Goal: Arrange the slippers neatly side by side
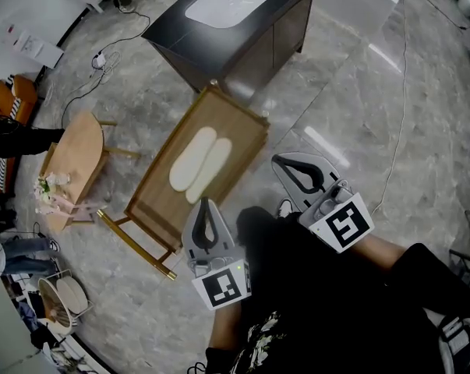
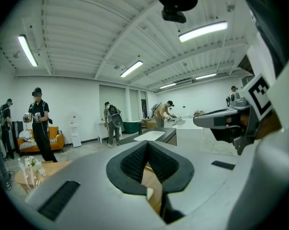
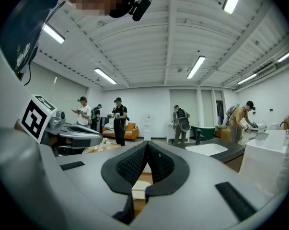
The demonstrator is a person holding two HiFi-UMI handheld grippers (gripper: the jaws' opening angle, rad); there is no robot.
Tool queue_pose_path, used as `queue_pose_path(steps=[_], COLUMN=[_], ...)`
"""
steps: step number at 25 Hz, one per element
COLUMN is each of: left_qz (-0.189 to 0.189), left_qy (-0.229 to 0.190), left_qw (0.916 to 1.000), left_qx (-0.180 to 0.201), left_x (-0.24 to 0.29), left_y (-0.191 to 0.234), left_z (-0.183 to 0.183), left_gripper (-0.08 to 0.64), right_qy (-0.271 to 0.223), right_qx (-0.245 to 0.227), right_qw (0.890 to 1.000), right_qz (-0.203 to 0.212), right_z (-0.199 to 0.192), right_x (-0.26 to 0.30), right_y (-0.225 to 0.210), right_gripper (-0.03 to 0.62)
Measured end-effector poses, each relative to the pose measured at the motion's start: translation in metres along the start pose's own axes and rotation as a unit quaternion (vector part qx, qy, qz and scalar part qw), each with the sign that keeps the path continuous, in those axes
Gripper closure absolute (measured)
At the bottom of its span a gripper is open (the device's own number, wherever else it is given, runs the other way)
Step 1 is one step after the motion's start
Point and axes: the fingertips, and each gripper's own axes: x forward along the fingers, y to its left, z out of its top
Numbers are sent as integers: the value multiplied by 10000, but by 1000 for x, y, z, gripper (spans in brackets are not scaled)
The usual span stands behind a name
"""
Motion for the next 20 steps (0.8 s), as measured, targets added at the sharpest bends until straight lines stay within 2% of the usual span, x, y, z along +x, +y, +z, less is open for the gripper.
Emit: queue_pose_path(steps=[5, 10, 13, 16, 20], left_qz=[-7, 149, 245, 317, 397], left_qy=[69, 135, 149, 188, 207], left_qw=[10000, 9997, 9996, 9993, 9990], left_qx=[55, 113, 79, 49, -7], left_x=[0, -6, -11, -18, -20], left_y=[-9, -10, -6, 0, 3], left_z=[4, 7, 5, -3, -9], left_gripper=[557, 557, 557, 557, 557], right_qy=[22, 67, 179, 71, 148], right_qx=[151, 244, 199, 99, 7], right_qw=[9999, 9996, 9993, 9991, 9989], right_qz=[-3, 129, 264, 408, 446], right_z=[-7, -13, -19, -16, -18], right_x=[-9, -13, -8, 1, 3], right_y=[-6, -3, 4, 16, 18], right_gripper=[594, 594, 594, 594, 594])
